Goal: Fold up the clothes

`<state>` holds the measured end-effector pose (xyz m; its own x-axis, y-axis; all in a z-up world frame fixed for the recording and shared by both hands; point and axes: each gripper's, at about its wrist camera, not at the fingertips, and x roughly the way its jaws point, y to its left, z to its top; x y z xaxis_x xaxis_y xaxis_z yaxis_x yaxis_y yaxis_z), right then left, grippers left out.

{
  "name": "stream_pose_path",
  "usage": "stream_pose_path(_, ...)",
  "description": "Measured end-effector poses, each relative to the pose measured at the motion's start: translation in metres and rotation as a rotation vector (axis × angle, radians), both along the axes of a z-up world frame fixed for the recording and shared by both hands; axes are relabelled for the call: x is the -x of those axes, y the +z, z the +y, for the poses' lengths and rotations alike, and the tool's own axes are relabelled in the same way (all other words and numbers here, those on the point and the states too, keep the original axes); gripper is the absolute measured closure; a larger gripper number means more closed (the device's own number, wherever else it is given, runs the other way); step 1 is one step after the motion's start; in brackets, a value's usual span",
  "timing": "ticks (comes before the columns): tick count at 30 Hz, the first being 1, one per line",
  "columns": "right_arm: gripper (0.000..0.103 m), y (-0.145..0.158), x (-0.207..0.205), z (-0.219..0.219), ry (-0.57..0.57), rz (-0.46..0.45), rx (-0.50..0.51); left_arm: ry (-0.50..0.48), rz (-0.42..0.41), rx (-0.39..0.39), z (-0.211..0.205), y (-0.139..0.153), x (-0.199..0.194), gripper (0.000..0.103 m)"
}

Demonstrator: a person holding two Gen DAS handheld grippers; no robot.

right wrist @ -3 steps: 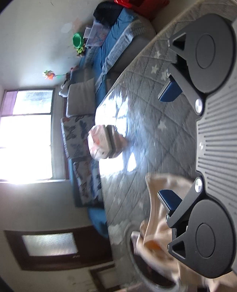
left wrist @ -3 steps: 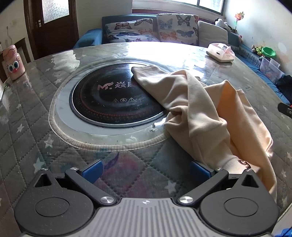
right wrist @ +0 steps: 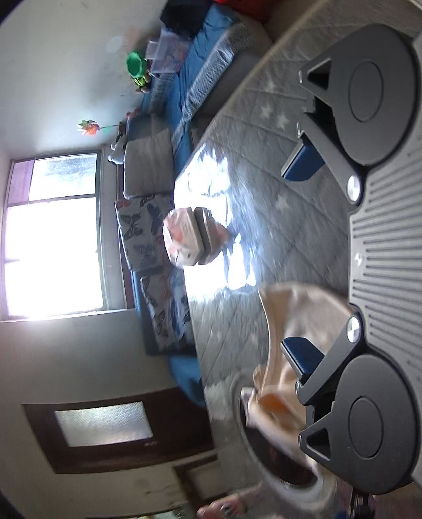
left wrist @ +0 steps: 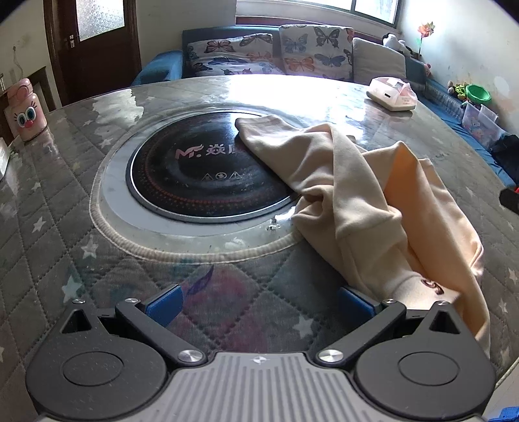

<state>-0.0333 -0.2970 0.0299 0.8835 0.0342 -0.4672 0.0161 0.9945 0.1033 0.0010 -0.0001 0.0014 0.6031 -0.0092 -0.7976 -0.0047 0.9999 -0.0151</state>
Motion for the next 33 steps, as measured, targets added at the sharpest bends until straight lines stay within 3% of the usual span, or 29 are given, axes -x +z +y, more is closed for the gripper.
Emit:
stream_pose_path(5, 0.0, -0.003, -0.005, -0.009, -0.041, 0.118, 0.048, 0.007, -0.019, 0.039, 0.009, 0.005, 0.02, 0.0)
stream_pose_path(7, 0.0, -0.005, 0.014, 0.013, -0.055, 0.096, 0.108, 0.007, 0.001, 0.037, 0.009, 0.005, 0.022, 0.0)
stream_pose_path(11, 0.0, -0.009, 0.028, 0.036, -0.075, 0.141, 0.097, 0.004, 0.026, 0.043, 0.01, 0.005, 0.029, 0.0)
stream_pose_path(14, 0.0, -0.013, 0.054, 0.018, -0.038, 0.151, 0.058, 0.001, 0.026, 0.039, 0.008, 0.006, 0.035, 0.0)
stream_pose_path(18, 0.0, -0.013, 0.061, 0.037, -0.023, 0.177, 0.067, 0.0, 0.017, 0.037, 0.007, 0.008, 0.043, 0.0)
stream_pose_path(23, 0.0, -0.018, 0.06, 0.115, -0.018, 0.188, 0.073, -0.003, 0.01, 0.033, 0.005, 0.011, 0.05, 0.0)
stream_pose_path(29, 0.0, -0.003, 0.046, 0.097, -0.002, 0.186, 0.018, -0.006, 0.012, 0.031, 0.001, 0.011, 0.059, 0.0)
stream_pose_path(33, 0.0, 0.0, 0.081, 0.056, 0.031, 0.159, -0.002, -0.009, 0.015, 0.024, -0.002, 0.011, 0.065, 0.0)
